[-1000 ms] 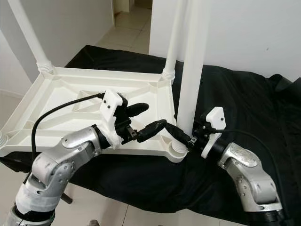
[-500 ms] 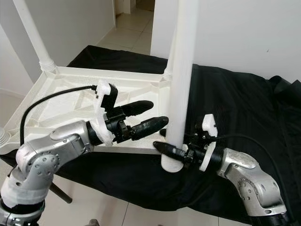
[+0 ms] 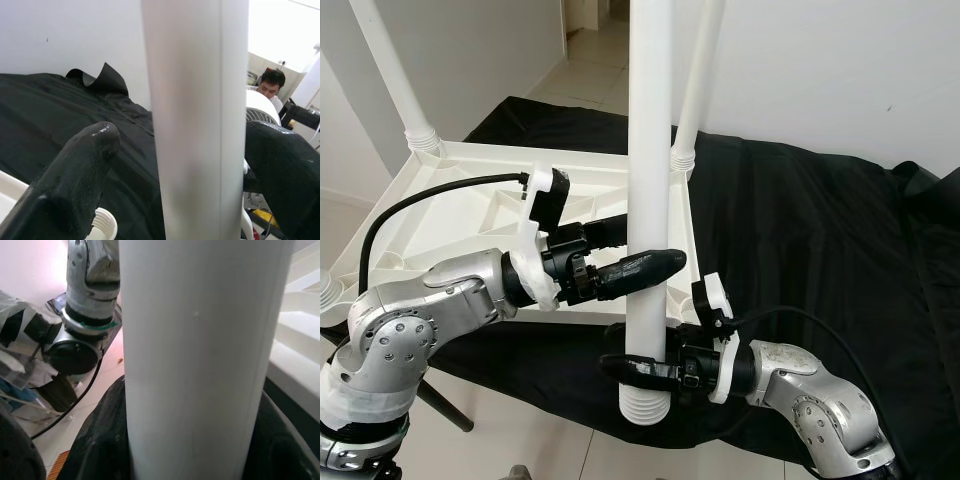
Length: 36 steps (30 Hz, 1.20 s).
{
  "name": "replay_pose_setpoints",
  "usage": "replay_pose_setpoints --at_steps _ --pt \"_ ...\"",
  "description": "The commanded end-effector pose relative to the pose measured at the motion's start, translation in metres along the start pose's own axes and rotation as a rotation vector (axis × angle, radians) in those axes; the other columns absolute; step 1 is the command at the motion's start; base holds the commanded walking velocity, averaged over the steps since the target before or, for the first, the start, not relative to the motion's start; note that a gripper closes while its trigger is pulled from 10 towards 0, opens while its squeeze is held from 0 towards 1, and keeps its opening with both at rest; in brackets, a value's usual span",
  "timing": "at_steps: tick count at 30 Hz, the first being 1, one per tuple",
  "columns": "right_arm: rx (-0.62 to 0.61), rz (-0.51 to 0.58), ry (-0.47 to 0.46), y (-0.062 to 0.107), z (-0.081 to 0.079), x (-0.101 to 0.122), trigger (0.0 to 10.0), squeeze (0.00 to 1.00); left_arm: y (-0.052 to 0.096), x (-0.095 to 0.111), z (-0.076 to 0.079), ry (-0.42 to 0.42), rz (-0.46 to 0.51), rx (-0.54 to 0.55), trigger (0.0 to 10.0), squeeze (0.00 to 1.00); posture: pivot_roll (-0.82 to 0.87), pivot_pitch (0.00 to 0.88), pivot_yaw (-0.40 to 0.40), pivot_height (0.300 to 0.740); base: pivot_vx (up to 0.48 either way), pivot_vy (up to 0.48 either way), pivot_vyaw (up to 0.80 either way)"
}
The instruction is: Building children table
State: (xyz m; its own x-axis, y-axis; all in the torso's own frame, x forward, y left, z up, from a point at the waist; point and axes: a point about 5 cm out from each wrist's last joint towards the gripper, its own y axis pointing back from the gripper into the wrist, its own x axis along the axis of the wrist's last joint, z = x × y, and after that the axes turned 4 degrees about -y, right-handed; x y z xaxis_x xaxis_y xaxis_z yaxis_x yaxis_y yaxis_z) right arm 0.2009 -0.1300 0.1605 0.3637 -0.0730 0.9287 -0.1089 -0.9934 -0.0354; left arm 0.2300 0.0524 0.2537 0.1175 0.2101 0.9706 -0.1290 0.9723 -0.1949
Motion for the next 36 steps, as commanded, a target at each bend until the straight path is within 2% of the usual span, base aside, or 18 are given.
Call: replay_pose_setpoints --at_steps 1,13,14,16,17,22,32,33,34,35,36 --pt "0.029 -0.026 -0.014 0.000 -0.001 -0.002 10.0 0.00 0.001 0.005 0.022 -0.014 0.018 -0.379 10.0 0.00 -0.02 0.000 -0.049 0.740 0.000 0.000 0.00" --pt "0.046 -0.127 -0.076 0.015 -0.005 -0.015 10.0 0.00 0.012 0.016 0.017 0.011 0.013 -0.396 10.0 0.00 -0.02 0.000 -0.051 0.740 0.000 0.000 0.00" --pt "0.051 -0.135 -0.082 0.016 -0.005 -0.015 10.0 0.00 0.013 0.016 0.017 0.021 0.014 -0.400 3.8 0.00 -0.03 0.000 -0.050 0.740 0.000 0.000 0.00" --pt "0.051 -0.135 -0.082 0.016 -0.005 -0.015 10.0 0.00 0.013 0.016 0.017 0.021 0.014 -0.400 3.8 0.00 -0.03 0.000 -0.050 0.740 0.000 0.000 0.00" --pt "0.054 -0.151 -0.081 0.017 -0.006 -0.016 10.0 0.00 0.014 0.017 0.018 0.035 0.016 -0.413 0.0 0.00 -0.03 0.000 -0.050 0.740 0.000 0.000 0.00" --pt "0.077 -0.196 -0.085 0.022 -0.006 -0.016 10.0 0.00 0.015 0.018 0.023 0.084 0.012 -0.465 0.0 0.00 -0.03 0.000 -0.048 0.740 0.000 0.000 0.00" --pt "0.084 -0.217 -0.071 0.024 -0.001 -0.011 10.0 0.00 0.015 0.020 0.026 0.097 0.020 -0.476 0.0 0.00 -0.02 0.000 -0.055 0.740 0.000 0.000 0.00" --pt "0.076 -0.216 -0.067 0.026 0.001 -0.008 10.0 0.00 0.013 0.022 0.024 0.078 0.013 -0.443 4.8 0.00 -0.02 0.000 -0.059 0.740 0.000 0.000 0.00" --pt "0.076 -0.216 -0.067 0.026 0.001 -0.008 10.0 0.00 0.013 0.022 0.024 0.078 0.013 -0.443 4.8 0.00 -0.02 0.000 -0.059 0.740 0.000 0.000 0.00" --pt "0.073 -0.215 -0.066 0.027 0.002 -0.007 10.0 0.03 0.012 0.022 0.023 0.071 0.006 -0.426 10.0 0.00 -0.02 0.000 -0.059 0.740 0.000 0.000 0.00" --pt "0.073 -0.215 -0.066 0.027 0.002 -0.007 10.0 0.03 0.012 0.022 0.023 0.071 0.006 -0.426 10.0 0.00 -0.02 0.000 -0.059 0.740 0.000 0.000 0.00"
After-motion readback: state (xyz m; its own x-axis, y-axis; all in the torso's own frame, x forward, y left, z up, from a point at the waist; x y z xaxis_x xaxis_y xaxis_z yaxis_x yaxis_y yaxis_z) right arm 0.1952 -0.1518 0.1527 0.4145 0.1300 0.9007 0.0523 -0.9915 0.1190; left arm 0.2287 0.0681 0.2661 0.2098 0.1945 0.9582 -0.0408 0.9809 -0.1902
